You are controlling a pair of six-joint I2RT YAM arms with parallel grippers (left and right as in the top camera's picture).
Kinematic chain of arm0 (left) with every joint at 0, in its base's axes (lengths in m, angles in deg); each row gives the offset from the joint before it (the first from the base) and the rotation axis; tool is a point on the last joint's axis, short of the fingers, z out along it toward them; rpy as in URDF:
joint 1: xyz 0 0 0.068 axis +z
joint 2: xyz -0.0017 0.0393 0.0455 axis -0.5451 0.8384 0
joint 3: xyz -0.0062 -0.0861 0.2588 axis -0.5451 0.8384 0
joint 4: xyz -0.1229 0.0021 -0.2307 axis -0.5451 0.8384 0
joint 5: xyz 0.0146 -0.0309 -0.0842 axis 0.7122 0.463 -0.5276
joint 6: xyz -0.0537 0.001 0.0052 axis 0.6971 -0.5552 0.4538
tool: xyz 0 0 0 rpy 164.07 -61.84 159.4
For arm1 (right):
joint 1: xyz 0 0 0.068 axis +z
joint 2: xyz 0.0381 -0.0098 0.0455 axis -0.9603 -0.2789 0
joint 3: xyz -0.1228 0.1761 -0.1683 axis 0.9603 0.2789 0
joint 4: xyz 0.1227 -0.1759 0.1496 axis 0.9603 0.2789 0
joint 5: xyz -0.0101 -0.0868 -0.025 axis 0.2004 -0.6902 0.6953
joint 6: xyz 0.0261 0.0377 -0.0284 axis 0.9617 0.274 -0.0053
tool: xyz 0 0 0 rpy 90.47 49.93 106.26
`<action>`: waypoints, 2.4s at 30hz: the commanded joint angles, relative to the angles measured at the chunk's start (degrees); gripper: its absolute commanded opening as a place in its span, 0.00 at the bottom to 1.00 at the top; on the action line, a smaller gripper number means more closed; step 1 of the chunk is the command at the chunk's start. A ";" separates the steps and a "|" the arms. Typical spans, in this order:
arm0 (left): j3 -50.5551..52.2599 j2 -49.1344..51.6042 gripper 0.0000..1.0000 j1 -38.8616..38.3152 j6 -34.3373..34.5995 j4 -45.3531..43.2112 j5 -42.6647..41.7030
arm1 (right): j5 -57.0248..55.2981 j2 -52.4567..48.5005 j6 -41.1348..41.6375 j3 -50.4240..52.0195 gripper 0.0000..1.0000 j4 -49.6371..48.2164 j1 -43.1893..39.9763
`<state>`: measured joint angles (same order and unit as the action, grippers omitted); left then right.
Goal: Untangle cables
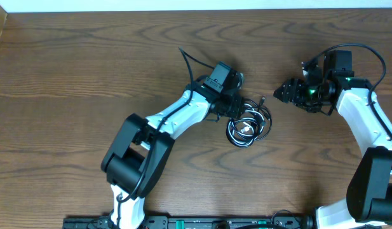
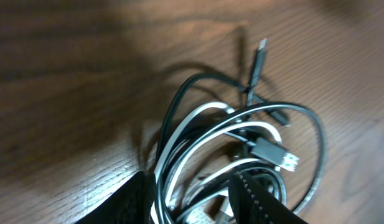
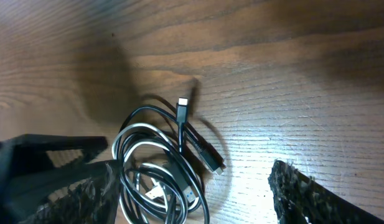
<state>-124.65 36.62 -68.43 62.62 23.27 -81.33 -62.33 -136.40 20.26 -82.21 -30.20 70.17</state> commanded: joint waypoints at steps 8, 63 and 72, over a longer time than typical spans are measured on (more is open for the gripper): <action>-0.42 2.75 0.27 -0.52 0.92 -1.18 2.84 | 0.76 0.63 -1.27 -0.68 0.74 1.16 0.00; -0.55 -26.53 0.08 9.38 4.55 2.56 -11.47 | 15.10 0.63 -7.80 -0.68 0.67 -13.35 12.81; -0.55 -26.69 0.08 13.25 6.21 -1.46 -24.33 | 14.71 0.63 -3.80 -0.68 0.64 -14.16 14.25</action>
<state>-124.76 10.87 -56.32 68.11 23.18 -98.38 -48.37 -136.40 14.25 -82.21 -44.21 83.85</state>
